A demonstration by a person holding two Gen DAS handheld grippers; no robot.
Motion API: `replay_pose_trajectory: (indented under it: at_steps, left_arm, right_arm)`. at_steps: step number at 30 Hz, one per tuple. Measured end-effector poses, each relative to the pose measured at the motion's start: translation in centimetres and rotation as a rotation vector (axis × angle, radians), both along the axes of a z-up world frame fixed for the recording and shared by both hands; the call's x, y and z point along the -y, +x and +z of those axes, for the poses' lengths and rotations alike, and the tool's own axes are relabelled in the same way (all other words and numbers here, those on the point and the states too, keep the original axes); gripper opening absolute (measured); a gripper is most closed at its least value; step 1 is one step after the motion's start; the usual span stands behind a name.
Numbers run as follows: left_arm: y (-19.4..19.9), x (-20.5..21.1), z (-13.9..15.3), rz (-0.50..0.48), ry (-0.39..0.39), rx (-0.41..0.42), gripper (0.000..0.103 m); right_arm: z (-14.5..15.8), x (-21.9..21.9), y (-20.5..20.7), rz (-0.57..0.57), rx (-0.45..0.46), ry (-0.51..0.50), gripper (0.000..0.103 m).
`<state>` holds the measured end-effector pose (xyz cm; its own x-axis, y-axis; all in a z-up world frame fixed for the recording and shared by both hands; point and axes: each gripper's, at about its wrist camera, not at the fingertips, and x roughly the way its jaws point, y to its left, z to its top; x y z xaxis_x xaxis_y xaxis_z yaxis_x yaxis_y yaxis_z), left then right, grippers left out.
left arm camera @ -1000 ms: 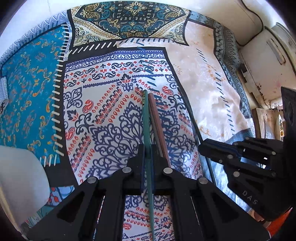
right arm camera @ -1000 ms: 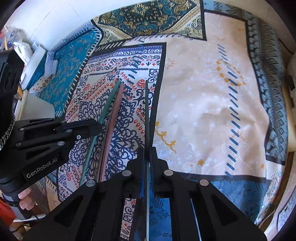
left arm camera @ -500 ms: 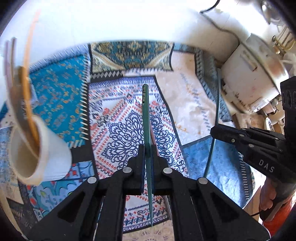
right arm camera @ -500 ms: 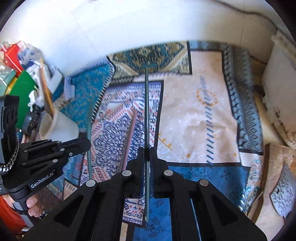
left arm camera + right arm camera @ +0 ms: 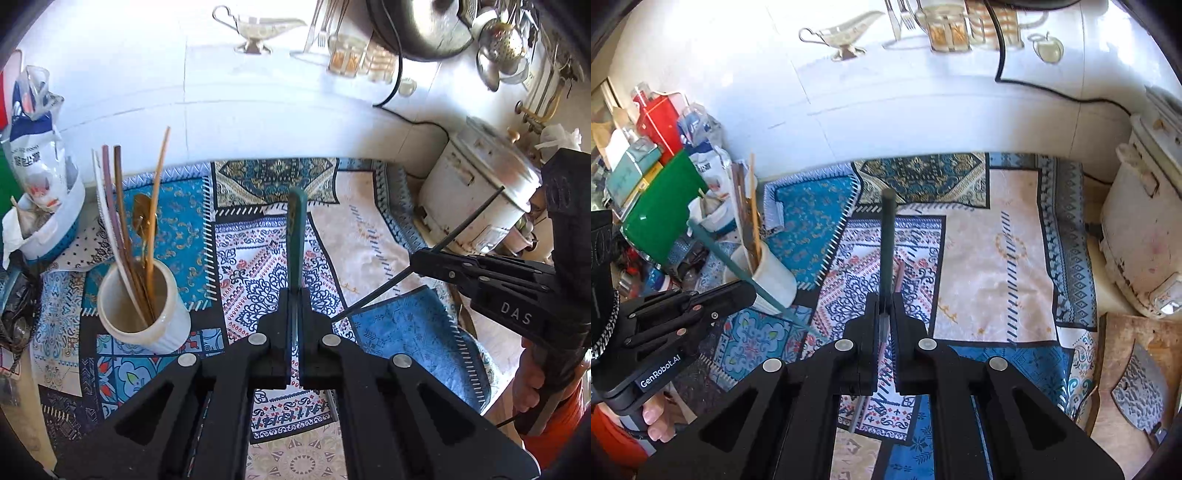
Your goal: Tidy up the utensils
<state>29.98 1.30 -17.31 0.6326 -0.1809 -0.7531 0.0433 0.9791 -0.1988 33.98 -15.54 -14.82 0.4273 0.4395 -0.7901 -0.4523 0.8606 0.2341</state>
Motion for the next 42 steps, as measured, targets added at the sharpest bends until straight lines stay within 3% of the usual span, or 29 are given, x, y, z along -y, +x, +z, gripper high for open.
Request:
replay_pose_trajectory:
  at_steps: [6,9,12,14,16,19,25,31,36,38,42]
  left_arm:
    - [-1.3,-0.6,2.3,0.013,0.011,0.071,0.000]
    - [-1.4,-1.0,2.4,0.011,0.019,0.062,0.000]
    - [-0.9,-0.9,1.2,-0.008,0.027,0.000,0.001]
    - [-0.5,-0.6,-0.2,-0.030,0.039,-0.051,0.008]
    - [0.0,-0.2,-2.1,-0.058,0.069,-0.101,0.024]
    - [0.8,0.1,-5.6,-0.092,0.097,-0.196,0.032]
    - [1.2,1.2,-11.2,-0.164,0.022,-0.367,0.032]
    - [0.3,4.6,-13.2,-0.254,0.004,-0.415,0.032]
    - [0.1,7.3,-14.1,-0.295,0.049,-0.429,0.032]
    - [0.4,7.7,-14.7,-0.288,0.051,-0.446,0.029]
    - [0.8,7.8,-15.4,-0.258,0.028,-0.468,0.008]
  right_arm:
    - [2.1,-0.8,-0.5,0.019,0.055,0.020,0.005]
    - [2.9,-1.3,-0.7,0.026,0.076,0.021,0.005]
    - [3.2,-1.4,-0.8,0.032,0.086,0.027,0.005]
    - [3.3,-1.3,-0.9,0.033,0.090,0.027,0.005]
    - [3.4,-1.0,-1.0,0.031,0.092,0.025,0.005]
    - [3.3,-0.5,-1.1,0.020,0.090,0.020,0.005]
    - [2.5,1.3,-0.8,-0.032,0.066,-0.005,0.005]
    - [1.5,3.3,-0.3,-0.092,0.033,-0.023,0.005]
    - [1.0,4.6,-0.2,-0.125,0.011,-0.020,0.005]
    - [1.0,4.9,-0.3,-0.132,0.009,-0.020,0.005]
    - [1.0,5.3,-0.8,-0.142,0.012,-0.020,0.005]
